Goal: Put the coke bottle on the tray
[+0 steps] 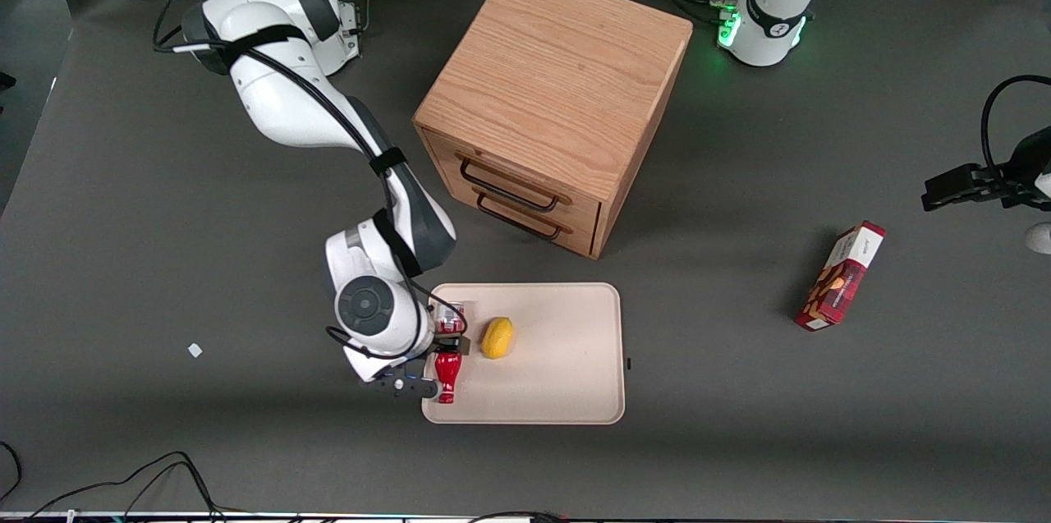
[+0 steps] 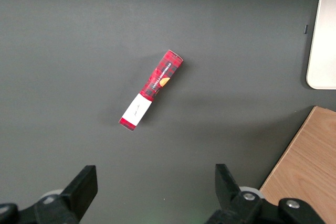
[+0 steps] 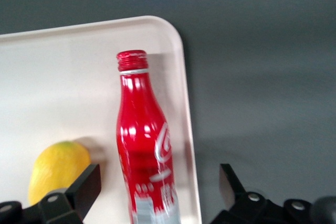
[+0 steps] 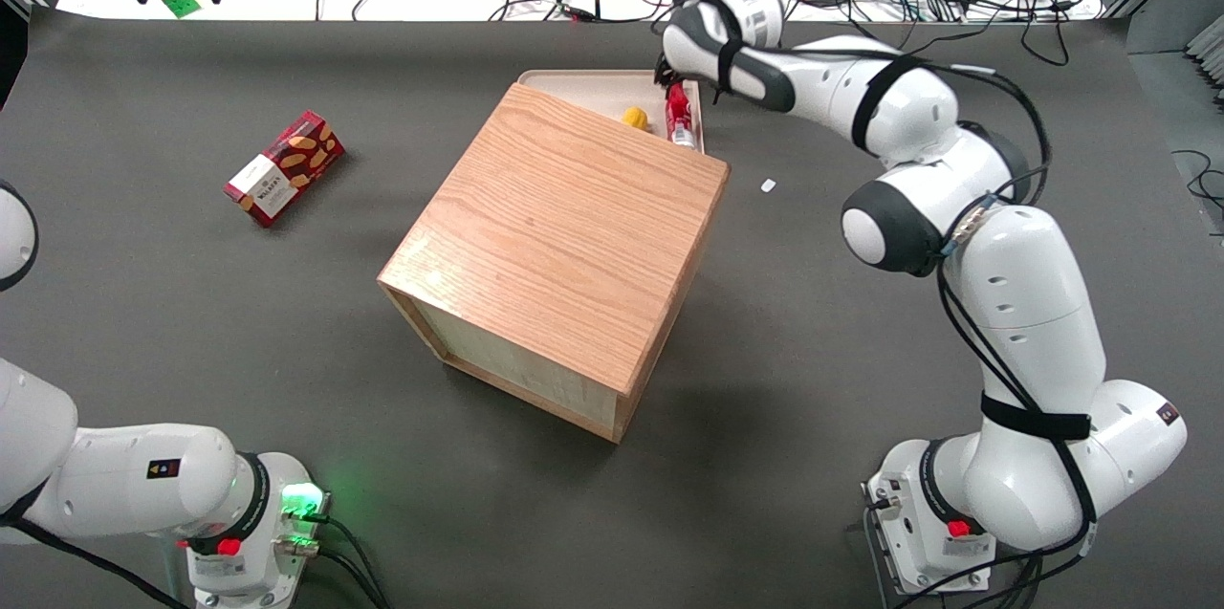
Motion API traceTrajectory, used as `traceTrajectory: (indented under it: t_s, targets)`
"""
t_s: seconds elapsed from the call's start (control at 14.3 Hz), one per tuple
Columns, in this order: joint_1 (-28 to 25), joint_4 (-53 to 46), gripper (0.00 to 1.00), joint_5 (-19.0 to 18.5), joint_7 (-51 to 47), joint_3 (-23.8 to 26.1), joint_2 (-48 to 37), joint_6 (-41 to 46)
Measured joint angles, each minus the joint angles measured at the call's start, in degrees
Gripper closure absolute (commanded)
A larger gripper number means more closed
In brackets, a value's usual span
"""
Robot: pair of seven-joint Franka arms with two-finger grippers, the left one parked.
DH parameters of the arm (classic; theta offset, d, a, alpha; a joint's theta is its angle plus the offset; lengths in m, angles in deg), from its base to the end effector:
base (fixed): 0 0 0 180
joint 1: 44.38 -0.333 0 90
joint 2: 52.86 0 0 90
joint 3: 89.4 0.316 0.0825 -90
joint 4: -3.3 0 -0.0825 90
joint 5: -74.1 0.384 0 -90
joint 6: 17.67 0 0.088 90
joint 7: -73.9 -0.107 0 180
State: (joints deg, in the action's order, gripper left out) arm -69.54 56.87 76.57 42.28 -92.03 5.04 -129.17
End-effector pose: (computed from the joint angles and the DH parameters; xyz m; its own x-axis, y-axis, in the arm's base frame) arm 0.7204 0.3173 0.2607 0.9883 -0.1523 0.0004 -0.1523 -0.9883 -0.0017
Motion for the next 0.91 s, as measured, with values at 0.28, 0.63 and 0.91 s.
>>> traceTrajectory:
  t_s: [0.28, 0.63, 0.91]
  targets:
    - [3.05, 4.16, 0.00, 0.76, 0.14, -0.03, -9.02, 8.36]
    - [8.03, 13.26, 0.00, 0.86, 6.27, 0.02, -21.85, 17.93]
    - [14.58, 19.66, 0.00, 1.41, 10.76, 2.95, -31.69, 23.27]
